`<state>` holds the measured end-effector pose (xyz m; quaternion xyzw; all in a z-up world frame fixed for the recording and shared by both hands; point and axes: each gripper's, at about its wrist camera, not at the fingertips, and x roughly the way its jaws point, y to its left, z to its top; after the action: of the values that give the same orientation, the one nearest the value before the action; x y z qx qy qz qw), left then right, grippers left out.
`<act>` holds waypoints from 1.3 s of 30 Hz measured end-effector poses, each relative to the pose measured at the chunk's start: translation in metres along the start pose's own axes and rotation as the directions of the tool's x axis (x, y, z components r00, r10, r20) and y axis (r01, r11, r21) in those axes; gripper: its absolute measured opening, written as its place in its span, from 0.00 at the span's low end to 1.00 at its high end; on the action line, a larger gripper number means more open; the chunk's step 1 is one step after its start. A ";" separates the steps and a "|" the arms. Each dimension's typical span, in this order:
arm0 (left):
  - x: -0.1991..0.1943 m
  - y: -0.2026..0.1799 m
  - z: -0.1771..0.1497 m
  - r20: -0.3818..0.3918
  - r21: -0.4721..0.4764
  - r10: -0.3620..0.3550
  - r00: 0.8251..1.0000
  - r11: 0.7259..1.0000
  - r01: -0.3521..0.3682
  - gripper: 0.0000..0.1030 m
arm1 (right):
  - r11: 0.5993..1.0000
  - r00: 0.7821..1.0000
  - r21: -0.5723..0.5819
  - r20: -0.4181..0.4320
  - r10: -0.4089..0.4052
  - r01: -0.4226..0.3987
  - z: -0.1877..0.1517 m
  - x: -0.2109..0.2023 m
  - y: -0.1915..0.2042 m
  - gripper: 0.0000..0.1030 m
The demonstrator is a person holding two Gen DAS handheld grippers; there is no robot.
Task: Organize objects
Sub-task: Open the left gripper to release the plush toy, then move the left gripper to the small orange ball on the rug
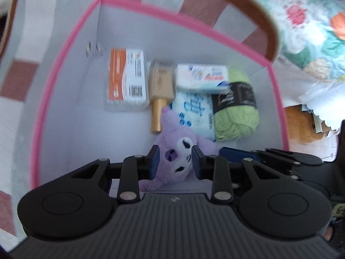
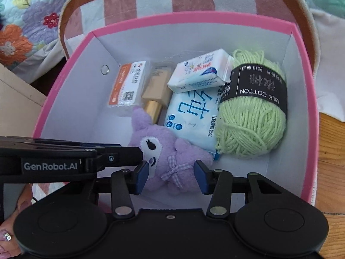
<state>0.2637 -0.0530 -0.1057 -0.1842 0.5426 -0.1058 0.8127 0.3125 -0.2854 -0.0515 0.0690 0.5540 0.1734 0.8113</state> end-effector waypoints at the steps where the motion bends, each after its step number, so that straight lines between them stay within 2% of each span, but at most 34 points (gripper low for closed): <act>1: -0.010 -0.003 0.000 0.017 0.028 0.009 1.000 1.000 -0.009 0.30 | 1.000 1.000 -0.016 0.024 -0.007 0.007 -0.002 -0.010 0.004 0.51; 5: -0.054 -0.011 -0.004 0.066 0.090 0.009 0.998 0.996 -0.015 0.35 | 0.993 0.990 -0.100 0.129 -0.051 0.065 -0.011 -0.056 0.029 0.52; 9: -0.096 -0.015 -0.017 0.057 0.146 0.019 0.998 0.989 -0.027 0.40 | 0.983 0.976 -0.161 0.210 -0.056 0.091 -0.027 -0.104 0.055 0.57; 11: -0.117 -0.015 -0.027 0.054 0.175 0.032 0.998 0.984 -0.041 0.40 | 0.977 0.970 -0.188 0.236 -0.052 0.099 -0.036 -0.126 0.068 0.59; 14: -0.145 -0.010 -0.044 0.062 0.196 0.033 0.998 0.980 -0.044 0.47 | 0.969 0.964 -0.222 0.262 -0.043 0.104 -0.051 -0.153 0.083 0.61; 18: -0.166 0.002 -0.066 0.088 0.197 0.041 0.995 0.979 -0.058 0.49 | 0.966 0.963 -0.247 0.270 -0.012 0.081 -0.072 -0.167 0.101 0.63; 22: -0.162 0.021 -0.084 0.099 0.167 0.001 0.995 0.986 -0.017 0.50 | 0.960 0.970 -0.276 0.240 0.023 0.045 -0.093 -0.157 0.113 0.63; 27: -0.132 0.040 -0.098 0.097 0.142 -0.024 0.995 0.990 0.010 0.50 | 0.944 0.978 -0.328 0.203 0.046 0.024 -0.106 -0.120 0.119 0.63; 33: -0.091 0.057 -0.104 0.102 0.098 -0.058 0.993 0.994 0.048 0.50 | 0.926 0.986 -0.376 0.160 0.045 0.019 -0.109 -0.063 0.117 0.63; 36: -0.069 0.061 -0.105 0.077 0.086 -0.074 0.994 0.994 0.067 0.49 | 0.923 0.988 -0.383 0.153 0.025 0.035 -0.109 -0.035 0.113 0.63; 39: -0.050 0.059 -0.107 0.094 0.108 -0.059 0.994 0.993 0.048 0.48 | 0.915 0.987 -0.397 0.163 -0.004 0.069 -0.110 -0.012 0.109 0.63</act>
<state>0.1440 -0.0008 -0.1241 -0.1602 0.4908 -0.1471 0.8437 0.1849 -0.1971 -0.0493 -0.0957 0.4414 0.2622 0.8528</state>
